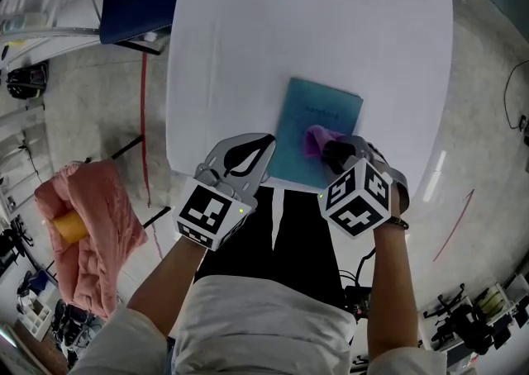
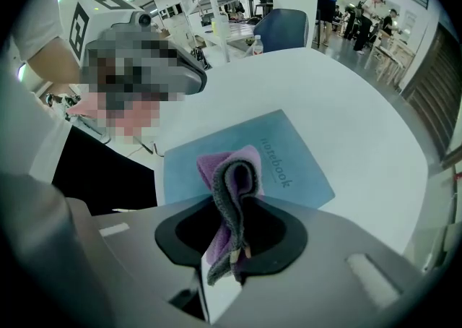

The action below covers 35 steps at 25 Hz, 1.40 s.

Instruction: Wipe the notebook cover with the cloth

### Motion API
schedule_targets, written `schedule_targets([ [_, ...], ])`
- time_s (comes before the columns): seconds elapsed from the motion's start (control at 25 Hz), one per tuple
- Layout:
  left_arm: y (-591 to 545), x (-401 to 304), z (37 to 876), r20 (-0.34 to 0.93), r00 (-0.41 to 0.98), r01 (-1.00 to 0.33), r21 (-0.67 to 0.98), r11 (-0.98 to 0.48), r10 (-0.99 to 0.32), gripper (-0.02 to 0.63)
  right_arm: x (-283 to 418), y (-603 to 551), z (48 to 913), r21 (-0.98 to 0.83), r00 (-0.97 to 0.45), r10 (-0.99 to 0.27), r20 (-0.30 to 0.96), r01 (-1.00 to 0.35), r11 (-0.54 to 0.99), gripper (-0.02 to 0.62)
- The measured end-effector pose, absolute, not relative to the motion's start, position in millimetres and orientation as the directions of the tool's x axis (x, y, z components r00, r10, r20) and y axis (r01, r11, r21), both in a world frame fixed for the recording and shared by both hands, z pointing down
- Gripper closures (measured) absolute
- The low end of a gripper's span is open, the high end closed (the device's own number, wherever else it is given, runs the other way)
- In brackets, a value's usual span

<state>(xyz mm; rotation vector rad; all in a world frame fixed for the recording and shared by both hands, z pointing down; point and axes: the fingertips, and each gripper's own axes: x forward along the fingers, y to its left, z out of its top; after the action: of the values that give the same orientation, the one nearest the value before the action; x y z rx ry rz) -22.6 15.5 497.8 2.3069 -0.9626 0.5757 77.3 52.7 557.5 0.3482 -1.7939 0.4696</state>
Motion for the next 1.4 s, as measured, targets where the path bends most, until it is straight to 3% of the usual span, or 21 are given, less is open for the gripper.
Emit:
schedule_targets([
  [1.4,26,-12,489,0.561,0.677,-0.709,0.326,-0.625,-0.476,0.606,56,132,561,-0.254,-0.305,0.113,0.946,-0.474,0.843,0.486],
])
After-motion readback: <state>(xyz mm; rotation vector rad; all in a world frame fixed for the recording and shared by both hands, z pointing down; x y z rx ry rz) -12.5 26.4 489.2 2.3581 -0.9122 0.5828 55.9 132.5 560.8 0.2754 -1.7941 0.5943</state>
